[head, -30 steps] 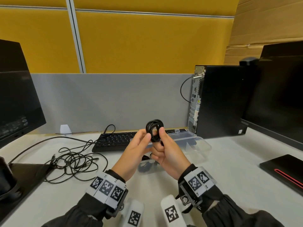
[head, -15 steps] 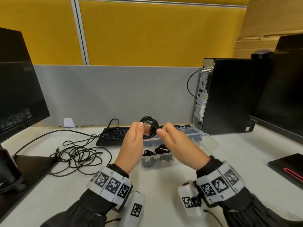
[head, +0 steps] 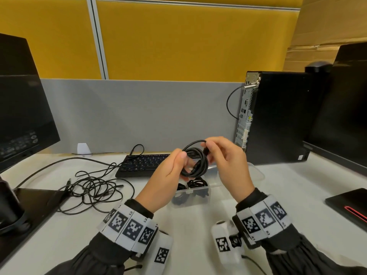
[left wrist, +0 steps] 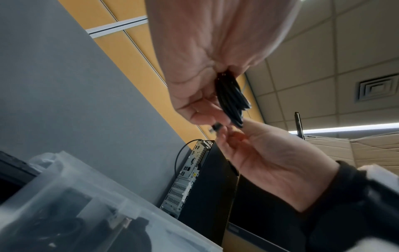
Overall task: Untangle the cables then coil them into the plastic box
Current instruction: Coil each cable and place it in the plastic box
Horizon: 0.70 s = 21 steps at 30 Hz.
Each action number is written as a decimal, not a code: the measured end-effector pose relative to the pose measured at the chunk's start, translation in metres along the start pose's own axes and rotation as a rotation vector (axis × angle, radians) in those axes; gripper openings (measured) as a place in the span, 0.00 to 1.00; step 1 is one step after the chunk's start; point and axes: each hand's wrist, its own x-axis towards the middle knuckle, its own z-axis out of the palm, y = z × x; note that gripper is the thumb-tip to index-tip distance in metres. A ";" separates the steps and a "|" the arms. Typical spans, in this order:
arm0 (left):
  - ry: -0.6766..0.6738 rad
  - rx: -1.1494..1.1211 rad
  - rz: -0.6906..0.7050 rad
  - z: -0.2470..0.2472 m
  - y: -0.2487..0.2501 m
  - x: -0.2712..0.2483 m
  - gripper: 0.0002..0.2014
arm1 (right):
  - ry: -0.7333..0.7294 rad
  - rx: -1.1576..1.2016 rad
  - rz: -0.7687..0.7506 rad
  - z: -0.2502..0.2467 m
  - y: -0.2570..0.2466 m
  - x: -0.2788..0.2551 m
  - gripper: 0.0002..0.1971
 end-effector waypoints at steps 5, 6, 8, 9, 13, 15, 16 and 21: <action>0.041 0.011 -0.045 0.000 -0.001 0.001 0.17 | -0.164 0.553 0.437 0.010 -0.014 -0.008 0.11; 0.035 0.011 -0.061 0.000 -0.001 0.000 0.17 | -0.181 0.601 0.478 0.009 -0.015 -0.008 0.12; 0.018 0.023 -0.082 -0.001 0.000 0.000 0.16 | -0.200 0.669 0.542 0.009 -0.016 -0.007 0.11; 0.016 0.042 -0.089 -0.001 0.000 0.000 0.17 | -0.201 0.683 0.568 0.008 -0.017 -0.007 0.09; 0.057 0.138 -0.110 -0.001 -0.002 0.001 0.17 | -0.259 0.588 0.490 0.005 -0.025 -0.008 0.04; 0.085 0.193 -0.099 -0.004 -0.003 0.003 0.17 | -0.362 0.505 0.393 0.002 -0.032 -0.009 0.09; 0.094 0.209 -0.092 -0.005 -0.003 0.003 0.18 | -0.420 0.433 0.343 0.001 -0.033 -0.009 0.13; 0.061 0.250 -0.065 -0.002 -0.006 0.002 0.18 | -0.342 0.326 0.244 0.008 -0.027 -0.013 0.07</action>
